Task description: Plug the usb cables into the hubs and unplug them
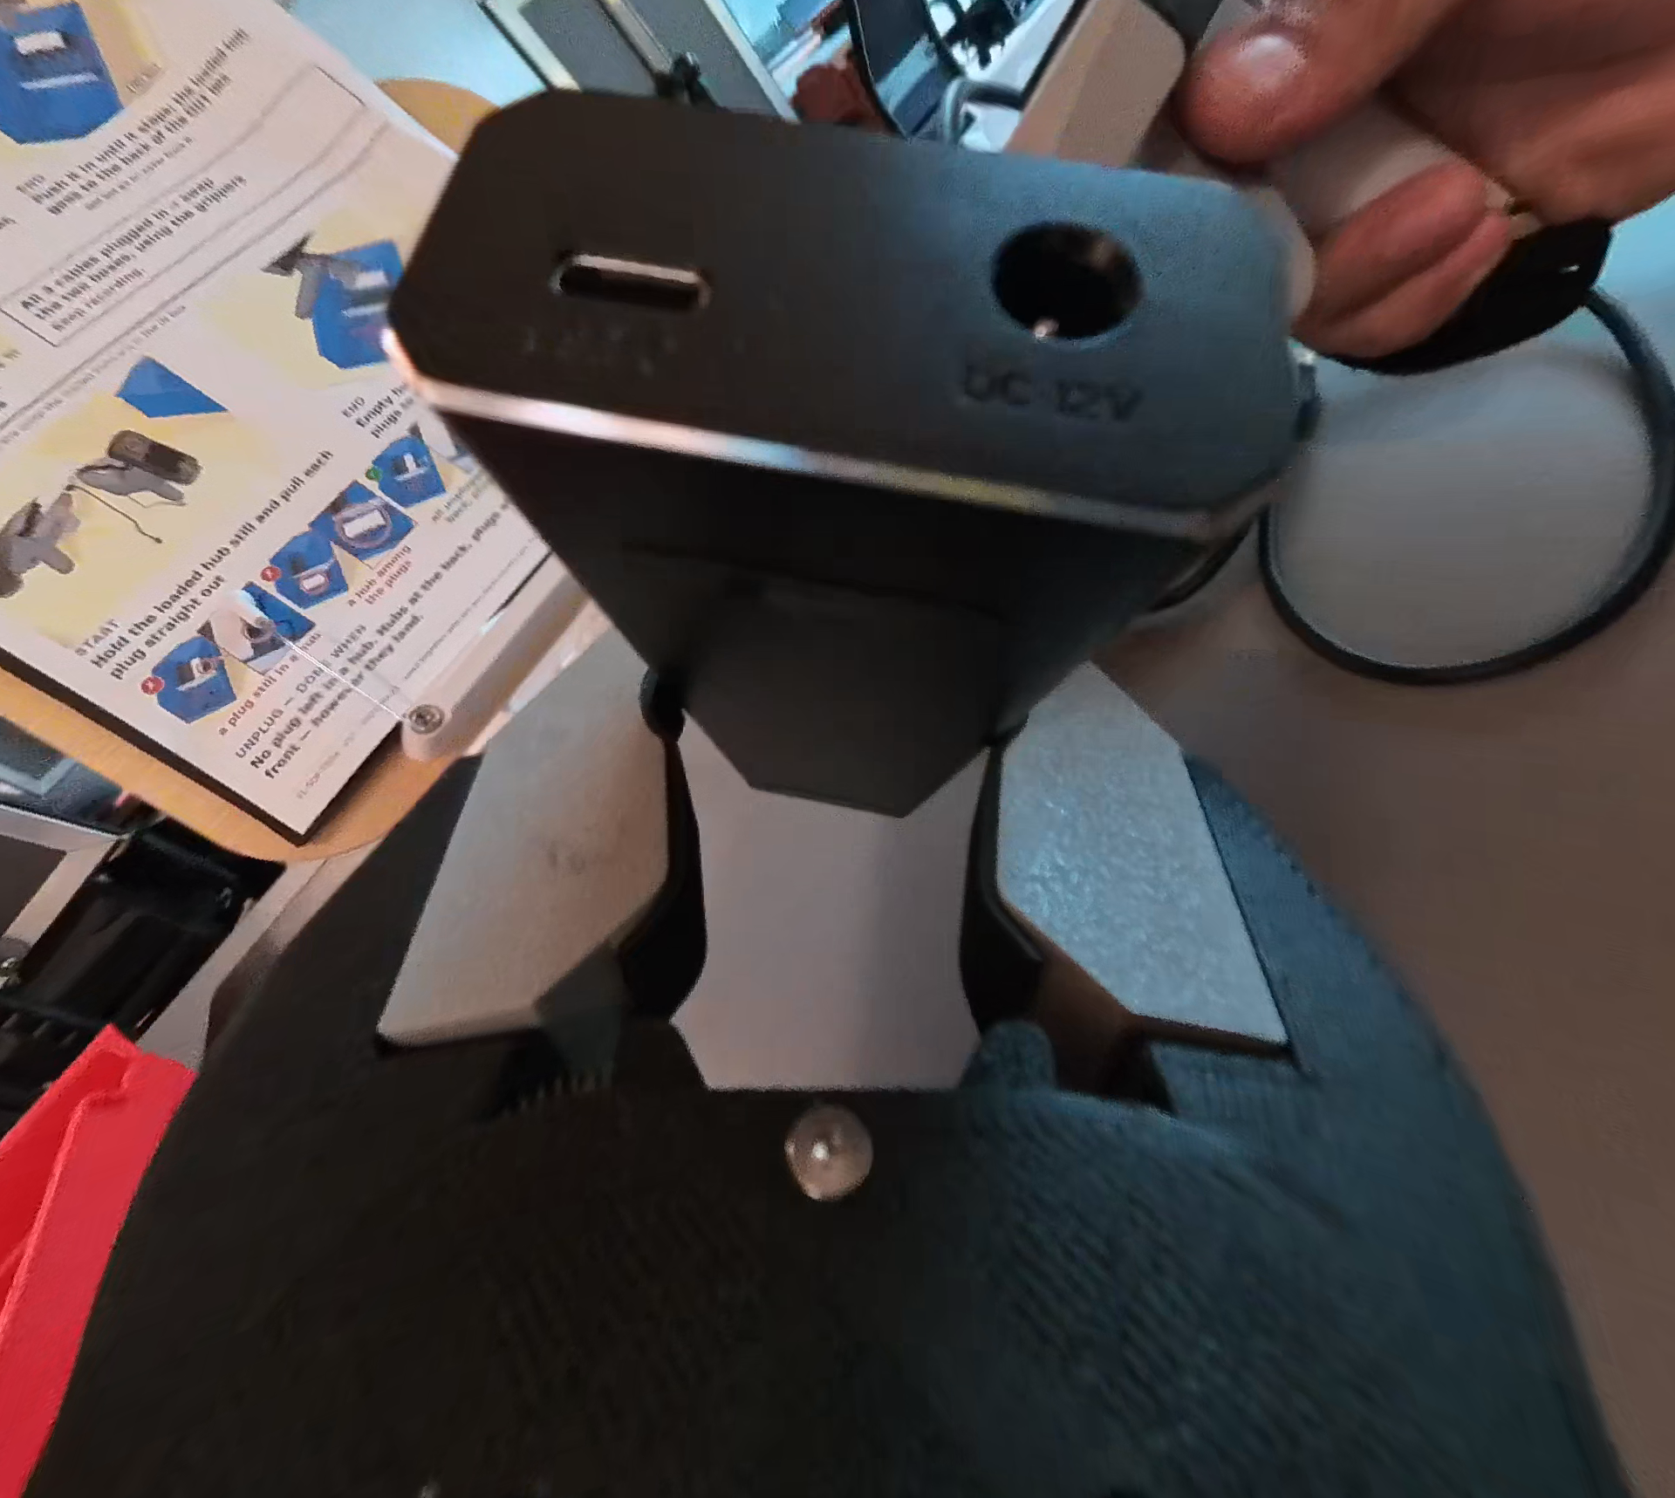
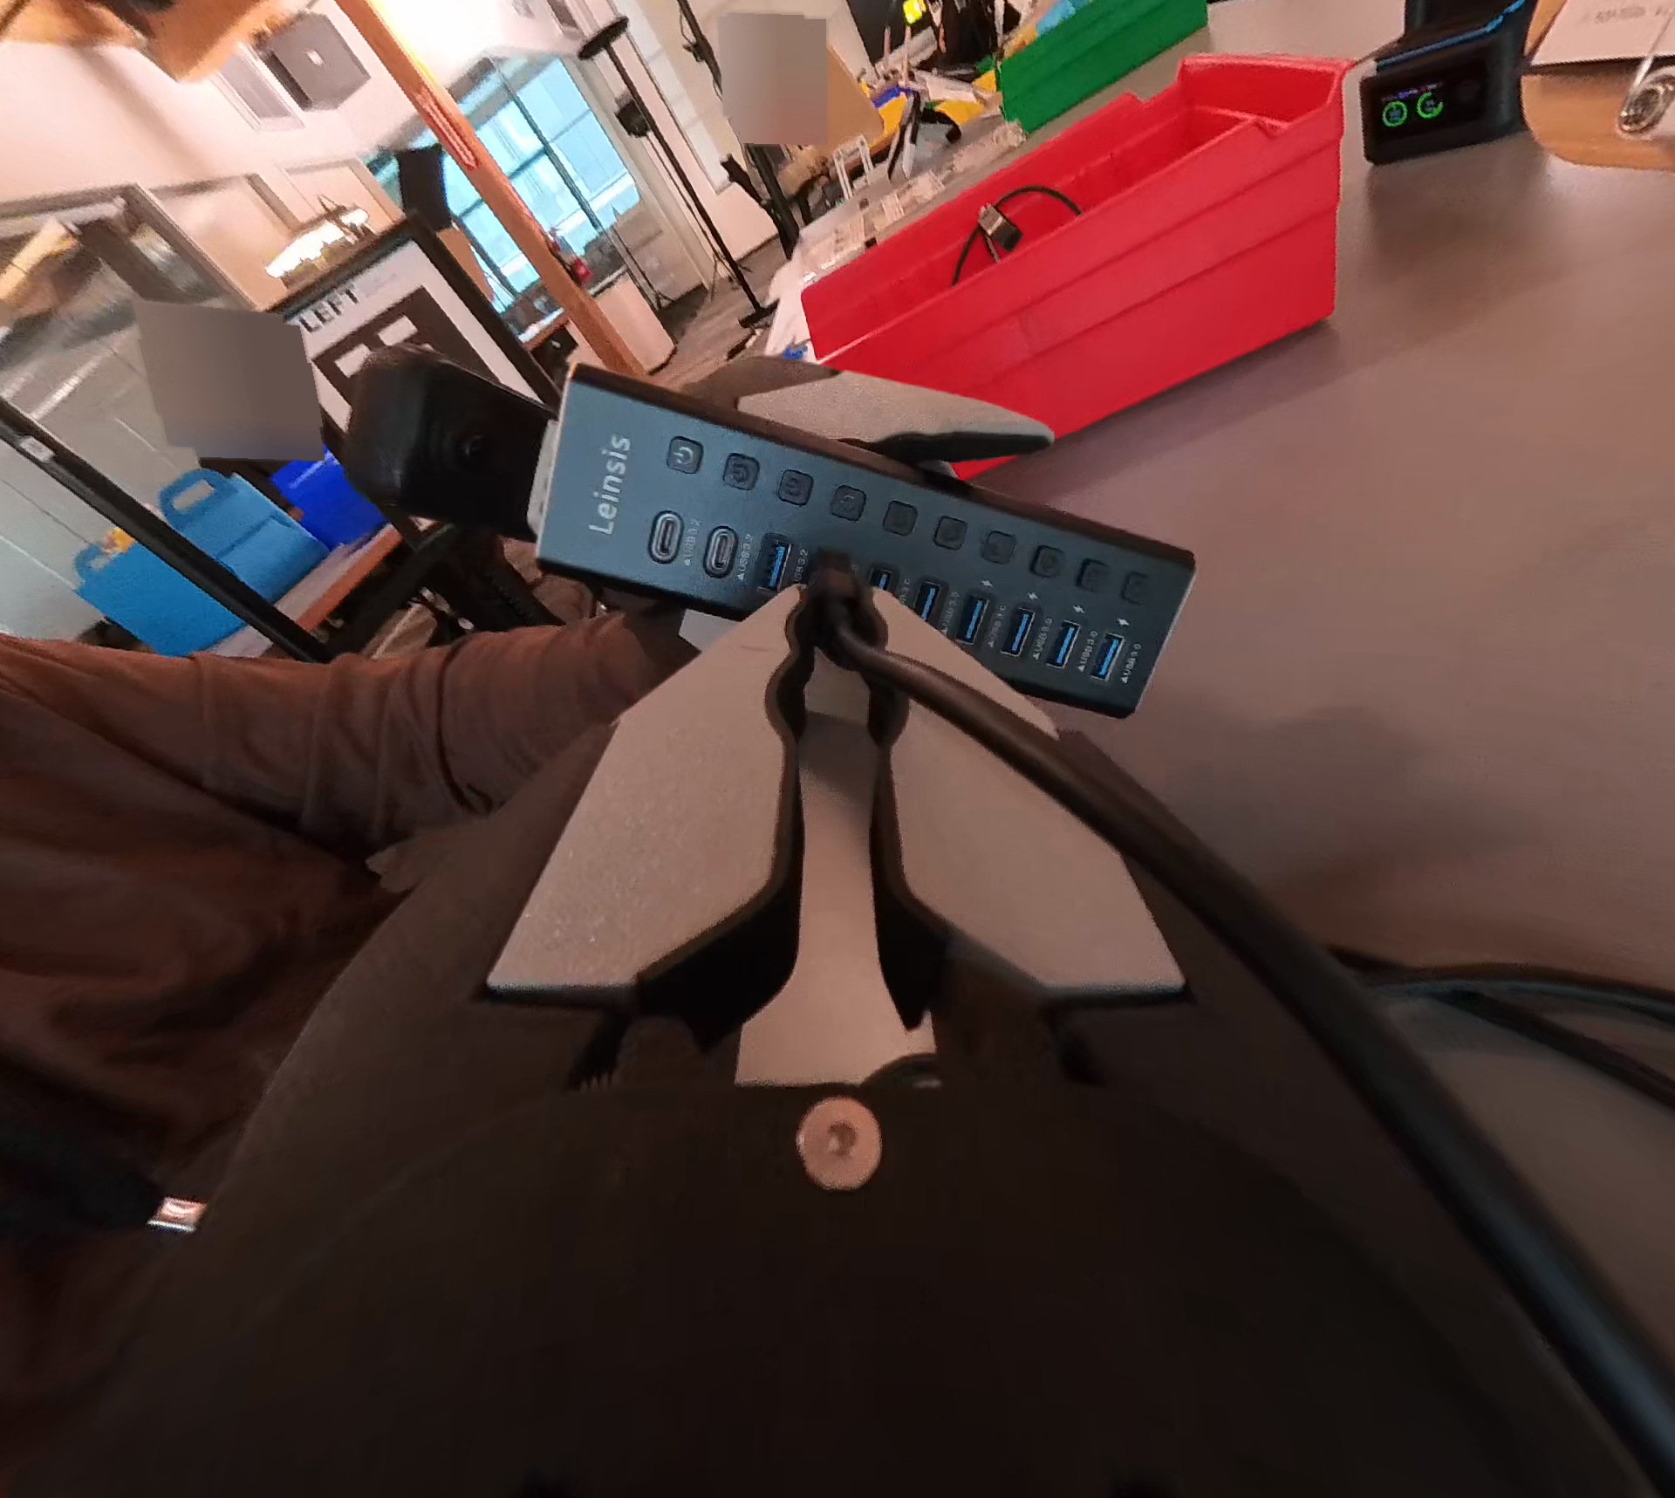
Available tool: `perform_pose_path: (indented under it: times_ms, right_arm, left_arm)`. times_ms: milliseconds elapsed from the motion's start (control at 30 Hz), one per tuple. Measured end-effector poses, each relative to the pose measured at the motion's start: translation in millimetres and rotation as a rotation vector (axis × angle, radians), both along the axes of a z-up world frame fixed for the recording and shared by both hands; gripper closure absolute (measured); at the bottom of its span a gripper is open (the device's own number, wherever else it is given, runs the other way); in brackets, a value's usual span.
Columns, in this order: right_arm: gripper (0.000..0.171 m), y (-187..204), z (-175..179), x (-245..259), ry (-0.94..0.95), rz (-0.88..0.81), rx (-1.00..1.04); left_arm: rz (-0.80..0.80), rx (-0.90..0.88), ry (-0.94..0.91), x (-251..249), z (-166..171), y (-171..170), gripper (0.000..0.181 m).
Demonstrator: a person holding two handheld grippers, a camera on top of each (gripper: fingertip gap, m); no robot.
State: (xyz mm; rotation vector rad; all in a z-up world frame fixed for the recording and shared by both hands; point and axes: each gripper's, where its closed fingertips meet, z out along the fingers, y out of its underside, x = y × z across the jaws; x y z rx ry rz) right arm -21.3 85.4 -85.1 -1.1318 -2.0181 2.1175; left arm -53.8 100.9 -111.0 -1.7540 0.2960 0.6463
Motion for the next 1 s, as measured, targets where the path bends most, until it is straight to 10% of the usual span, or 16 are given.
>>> perform_pose_path:
  times_ms: [1000]
  right_arm:
    - [0.166, -3.2, -9.8, -10.0, -0.101, -0.034, -0.114]
  left_arm:
    - [0.130, -0.087, 0.068, -12.1, -9.6, -2.9, 0.114]
